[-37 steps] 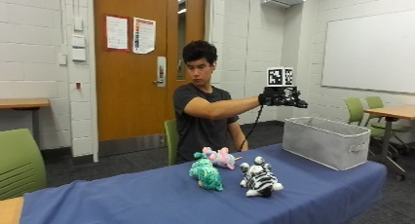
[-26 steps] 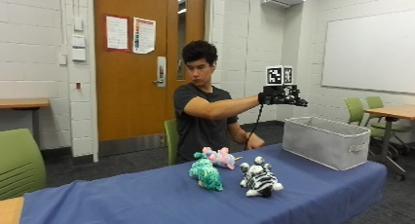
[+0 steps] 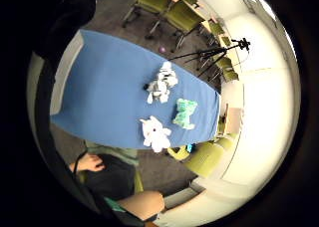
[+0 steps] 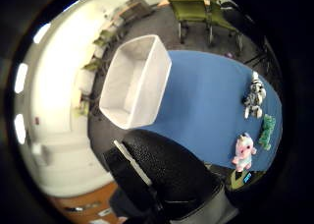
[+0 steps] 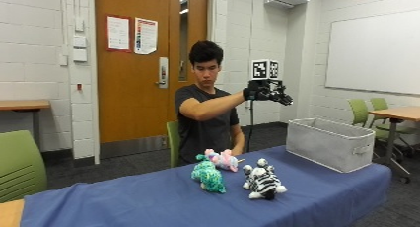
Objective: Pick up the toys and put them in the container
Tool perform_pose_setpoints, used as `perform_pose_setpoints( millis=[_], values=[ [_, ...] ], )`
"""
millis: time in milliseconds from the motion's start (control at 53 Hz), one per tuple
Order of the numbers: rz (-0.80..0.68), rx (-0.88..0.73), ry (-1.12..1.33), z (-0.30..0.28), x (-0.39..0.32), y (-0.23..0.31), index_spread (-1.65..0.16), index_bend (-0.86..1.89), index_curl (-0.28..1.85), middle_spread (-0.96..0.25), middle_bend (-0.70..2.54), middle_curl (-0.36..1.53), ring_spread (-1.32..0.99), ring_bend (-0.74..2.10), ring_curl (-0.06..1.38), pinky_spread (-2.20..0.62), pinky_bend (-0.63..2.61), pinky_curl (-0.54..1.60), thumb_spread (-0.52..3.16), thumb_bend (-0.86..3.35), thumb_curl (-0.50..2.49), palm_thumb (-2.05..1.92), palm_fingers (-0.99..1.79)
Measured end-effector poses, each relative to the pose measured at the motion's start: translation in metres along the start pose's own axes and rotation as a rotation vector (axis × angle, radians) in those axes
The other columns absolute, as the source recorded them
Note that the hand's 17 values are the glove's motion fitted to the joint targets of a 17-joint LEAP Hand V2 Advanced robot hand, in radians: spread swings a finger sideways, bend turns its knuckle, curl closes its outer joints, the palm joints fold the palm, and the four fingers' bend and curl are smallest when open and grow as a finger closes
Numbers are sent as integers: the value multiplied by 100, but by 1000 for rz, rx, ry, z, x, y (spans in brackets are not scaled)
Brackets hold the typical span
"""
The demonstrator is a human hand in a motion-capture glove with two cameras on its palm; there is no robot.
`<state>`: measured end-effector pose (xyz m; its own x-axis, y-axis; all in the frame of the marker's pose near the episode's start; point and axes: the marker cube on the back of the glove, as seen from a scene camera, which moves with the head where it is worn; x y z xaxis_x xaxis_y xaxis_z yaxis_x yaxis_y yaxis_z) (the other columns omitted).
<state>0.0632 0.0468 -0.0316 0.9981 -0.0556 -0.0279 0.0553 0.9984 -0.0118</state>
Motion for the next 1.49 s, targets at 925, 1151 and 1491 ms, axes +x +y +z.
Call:
perform_pose_setpoints(
  millis=[925,1151,1491],
  values=[
    [228,-213,-55,249,170,131,-26,19,37,-13,23,36,-35,32,22,-11,49,35,102,-7,10,-9,10],
    [240,-194,-142,251,172,147,-29,25,40,-13,13,32,-36,31,22,-14,68,39,110,2,19,9,23],
    [152,-64,-119,222,163,132,-32,30,51,-32,38,39,-52,71,35,-42,69,37,111,24,40,60,116]
  ],
)
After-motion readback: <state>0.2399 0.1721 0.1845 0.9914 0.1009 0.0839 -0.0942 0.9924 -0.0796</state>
